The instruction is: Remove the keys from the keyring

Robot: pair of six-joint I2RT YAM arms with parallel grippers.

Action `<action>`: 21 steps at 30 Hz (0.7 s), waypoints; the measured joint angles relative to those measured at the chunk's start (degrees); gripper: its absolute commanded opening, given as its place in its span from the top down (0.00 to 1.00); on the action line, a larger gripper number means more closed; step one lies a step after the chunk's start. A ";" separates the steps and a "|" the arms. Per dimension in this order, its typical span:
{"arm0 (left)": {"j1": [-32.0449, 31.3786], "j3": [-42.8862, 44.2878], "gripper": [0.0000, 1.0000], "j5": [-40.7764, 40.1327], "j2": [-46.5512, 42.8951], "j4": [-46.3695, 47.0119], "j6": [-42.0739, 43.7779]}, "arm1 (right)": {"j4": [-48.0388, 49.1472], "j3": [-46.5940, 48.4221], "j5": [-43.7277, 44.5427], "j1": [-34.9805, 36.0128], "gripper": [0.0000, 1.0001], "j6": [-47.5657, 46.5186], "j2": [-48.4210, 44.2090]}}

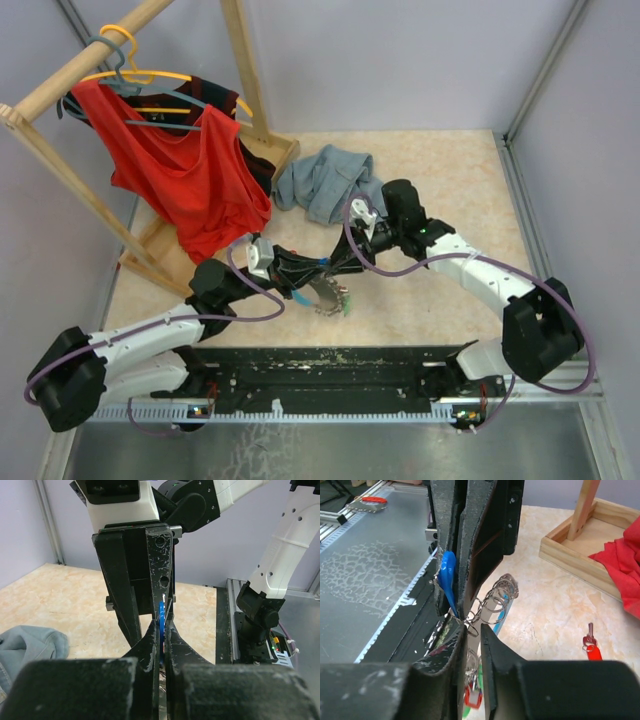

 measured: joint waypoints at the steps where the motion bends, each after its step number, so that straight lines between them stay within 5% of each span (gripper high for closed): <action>1: 0.00 0.00 1.00 0.11 0.02 0.02 -0.04 | 0.11 0.00 -0.33 0.02 0.88 0.11 0.00; 21: 0.00 0.02 1.00 7.80 0.17 3.21 -0.02 | -0.44 0.17 -7.17 0.04 1.00 1.25 1.25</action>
